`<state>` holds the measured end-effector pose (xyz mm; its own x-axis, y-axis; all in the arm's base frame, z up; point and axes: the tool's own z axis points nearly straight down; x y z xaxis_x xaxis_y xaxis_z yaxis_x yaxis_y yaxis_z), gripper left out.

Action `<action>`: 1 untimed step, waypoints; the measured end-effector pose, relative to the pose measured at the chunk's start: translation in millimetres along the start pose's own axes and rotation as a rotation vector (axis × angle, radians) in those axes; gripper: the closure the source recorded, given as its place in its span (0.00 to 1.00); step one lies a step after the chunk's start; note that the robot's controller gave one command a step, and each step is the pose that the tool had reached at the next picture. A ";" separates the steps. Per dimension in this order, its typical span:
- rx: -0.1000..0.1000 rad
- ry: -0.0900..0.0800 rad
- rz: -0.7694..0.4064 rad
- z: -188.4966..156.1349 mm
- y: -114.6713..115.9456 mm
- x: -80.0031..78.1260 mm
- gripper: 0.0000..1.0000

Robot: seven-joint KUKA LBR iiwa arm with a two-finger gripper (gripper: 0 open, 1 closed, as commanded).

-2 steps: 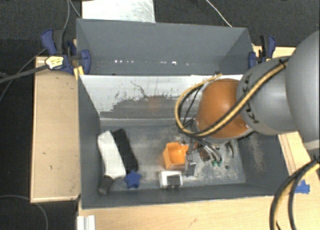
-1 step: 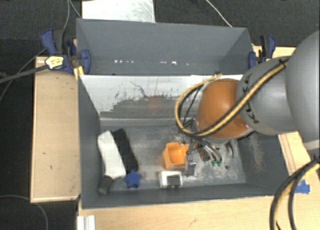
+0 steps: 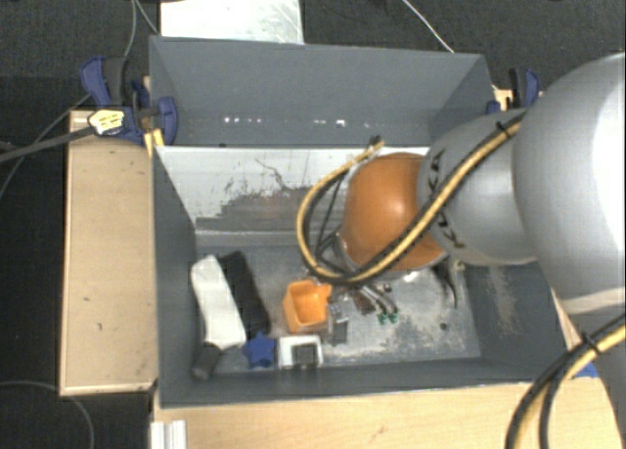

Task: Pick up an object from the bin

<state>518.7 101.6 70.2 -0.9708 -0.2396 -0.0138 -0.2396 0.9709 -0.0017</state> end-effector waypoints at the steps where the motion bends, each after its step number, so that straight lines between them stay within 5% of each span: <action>1: 0.000 0.000 -0.002 0.0 0.0 0.0 1.00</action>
Offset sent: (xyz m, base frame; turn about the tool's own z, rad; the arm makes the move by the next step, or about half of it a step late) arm 0.0000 0.0000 0.0000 0.0000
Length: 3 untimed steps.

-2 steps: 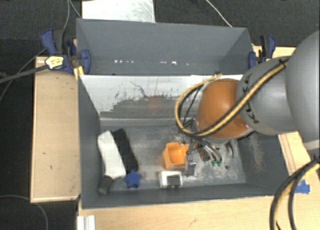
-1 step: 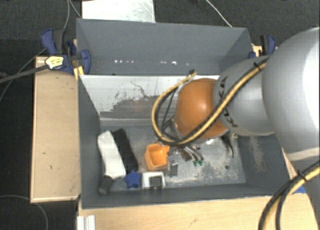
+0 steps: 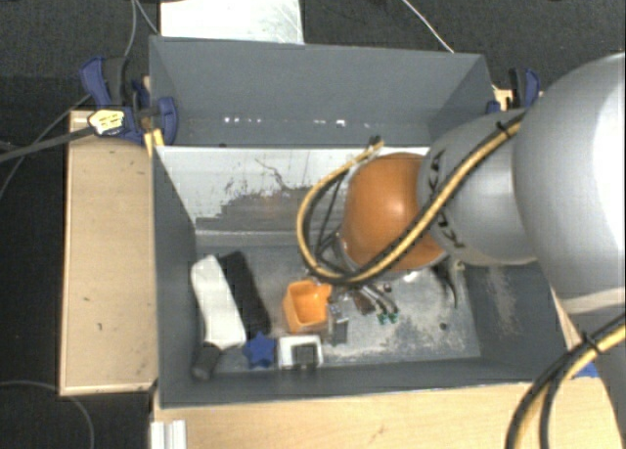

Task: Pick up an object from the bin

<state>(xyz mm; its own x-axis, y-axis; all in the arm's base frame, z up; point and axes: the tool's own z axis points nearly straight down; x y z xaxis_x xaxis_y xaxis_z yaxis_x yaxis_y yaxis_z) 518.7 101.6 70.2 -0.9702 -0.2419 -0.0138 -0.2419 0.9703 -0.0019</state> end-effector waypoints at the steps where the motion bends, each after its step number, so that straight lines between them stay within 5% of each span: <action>1: 0.000 0.000 -0.002 0.0 0.0 0.0 1.00; 3: 0.000 0.000 -0.005 0.0 0.0 0.0 1.00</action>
Offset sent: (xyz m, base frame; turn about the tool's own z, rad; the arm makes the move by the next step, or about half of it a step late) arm 0.0000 0.0000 0.0000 0.0000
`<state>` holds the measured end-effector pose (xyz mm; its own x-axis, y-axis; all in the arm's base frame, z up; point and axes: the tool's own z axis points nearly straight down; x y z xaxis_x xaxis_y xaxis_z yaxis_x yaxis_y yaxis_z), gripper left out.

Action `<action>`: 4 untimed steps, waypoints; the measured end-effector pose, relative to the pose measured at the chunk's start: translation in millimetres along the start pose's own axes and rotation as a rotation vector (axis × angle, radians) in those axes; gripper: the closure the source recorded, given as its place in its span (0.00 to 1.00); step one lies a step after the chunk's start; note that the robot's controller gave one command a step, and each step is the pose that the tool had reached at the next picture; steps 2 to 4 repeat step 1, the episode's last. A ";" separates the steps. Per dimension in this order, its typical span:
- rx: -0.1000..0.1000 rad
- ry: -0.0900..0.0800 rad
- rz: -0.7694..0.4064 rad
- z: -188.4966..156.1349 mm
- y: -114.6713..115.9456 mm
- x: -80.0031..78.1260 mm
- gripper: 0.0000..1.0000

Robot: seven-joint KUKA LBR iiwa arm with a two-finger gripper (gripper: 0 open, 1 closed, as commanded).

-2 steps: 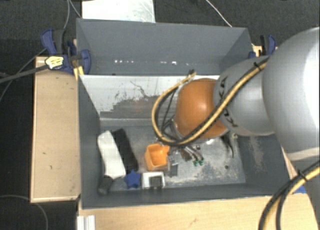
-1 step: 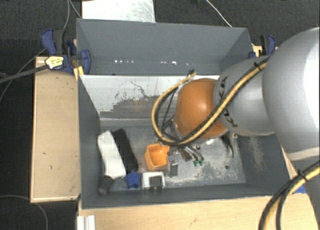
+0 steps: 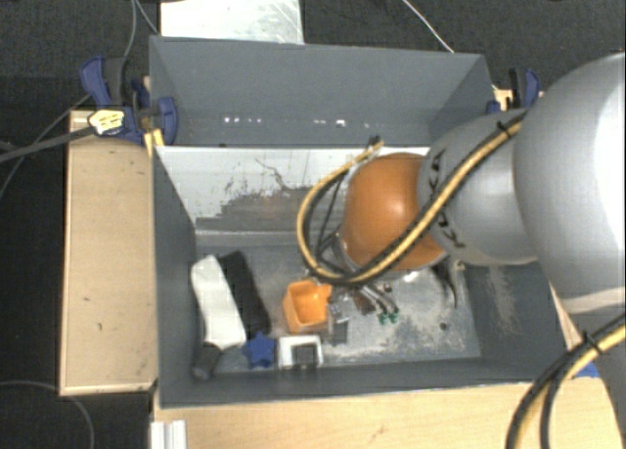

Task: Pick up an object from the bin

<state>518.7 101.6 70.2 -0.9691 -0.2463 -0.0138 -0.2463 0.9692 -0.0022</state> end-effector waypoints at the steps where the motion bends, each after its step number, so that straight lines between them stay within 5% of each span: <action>1: 0.000 0.000 -0.001 0.0 0.0 0.0 1.00; 4: 0.000 0.000 -0.001 0.0 0.0 0.0 1.00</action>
Offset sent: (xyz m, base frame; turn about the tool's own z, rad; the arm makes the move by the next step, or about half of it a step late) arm 0.0000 0.0000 0.0000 0.0000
